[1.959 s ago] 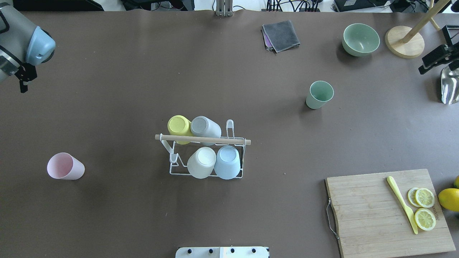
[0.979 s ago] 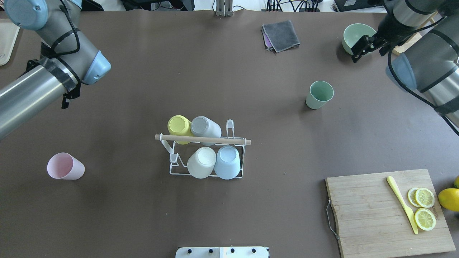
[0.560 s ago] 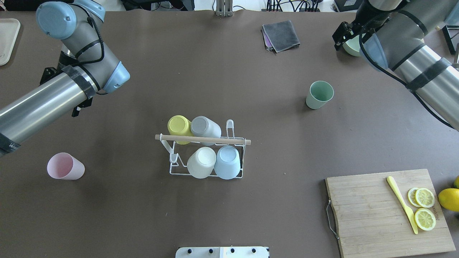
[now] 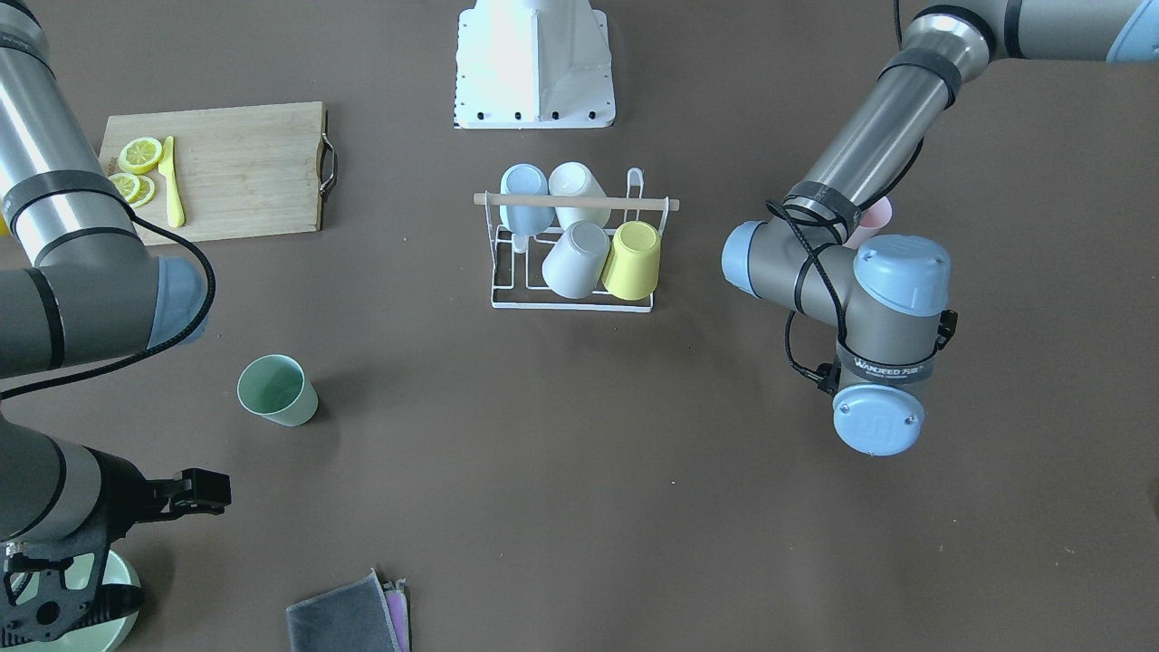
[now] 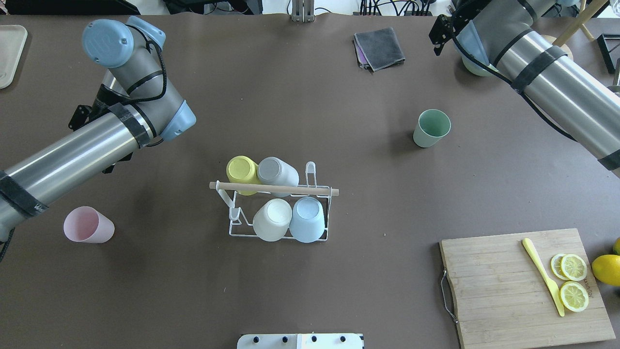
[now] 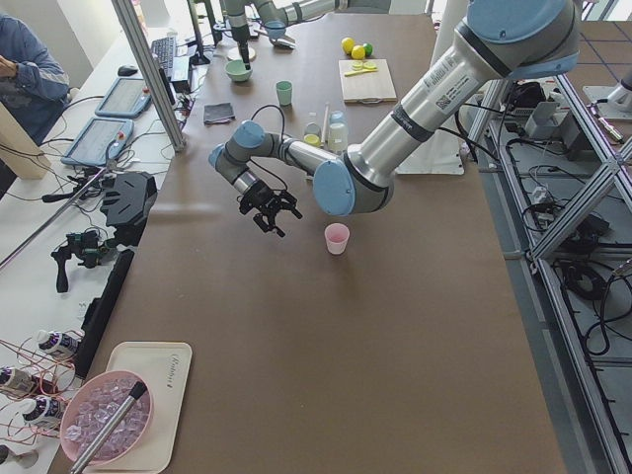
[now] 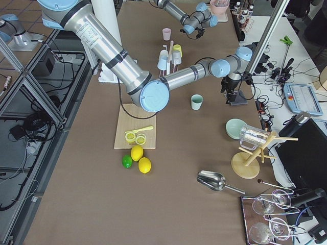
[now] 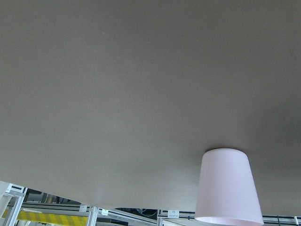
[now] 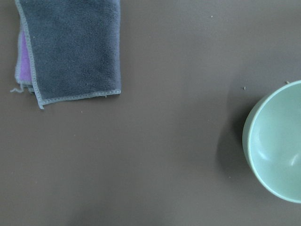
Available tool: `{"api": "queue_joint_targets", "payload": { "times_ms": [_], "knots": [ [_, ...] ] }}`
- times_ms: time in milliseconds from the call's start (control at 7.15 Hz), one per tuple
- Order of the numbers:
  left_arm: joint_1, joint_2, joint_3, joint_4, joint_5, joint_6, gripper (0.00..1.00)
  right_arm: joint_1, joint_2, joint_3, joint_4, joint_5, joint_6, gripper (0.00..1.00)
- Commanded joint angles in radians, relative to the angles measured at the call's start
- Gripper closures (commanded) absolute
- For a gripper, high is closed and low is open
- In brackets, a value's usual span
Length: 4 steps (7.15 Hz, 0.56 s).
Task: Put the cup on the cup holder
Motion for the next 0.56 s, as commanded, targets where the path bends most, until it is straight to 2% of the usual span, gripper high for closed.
{"api": "queue_joint_targets", "payload": {
  "times_ms": [0,280,420],
  "knots": [
    [0.056,0.009,0.01,0.005,-0.01,0.021,0.03,-0.019,0.093,-0.164,0.003,-0.004,-0.038,0.0],
    [0.067,0.009,0.018,0.042,-0.009,0.026,0.03,-0.024,0.162,-0.265,0.0,-0.005,-0.037,0.0],
    [0.069,0.006,0.016,0.078,-0.009,0.031,0.03,-0.044,0.173,-0.278,-0.005,-0.008,-0.025,0.0]
  ]
}}
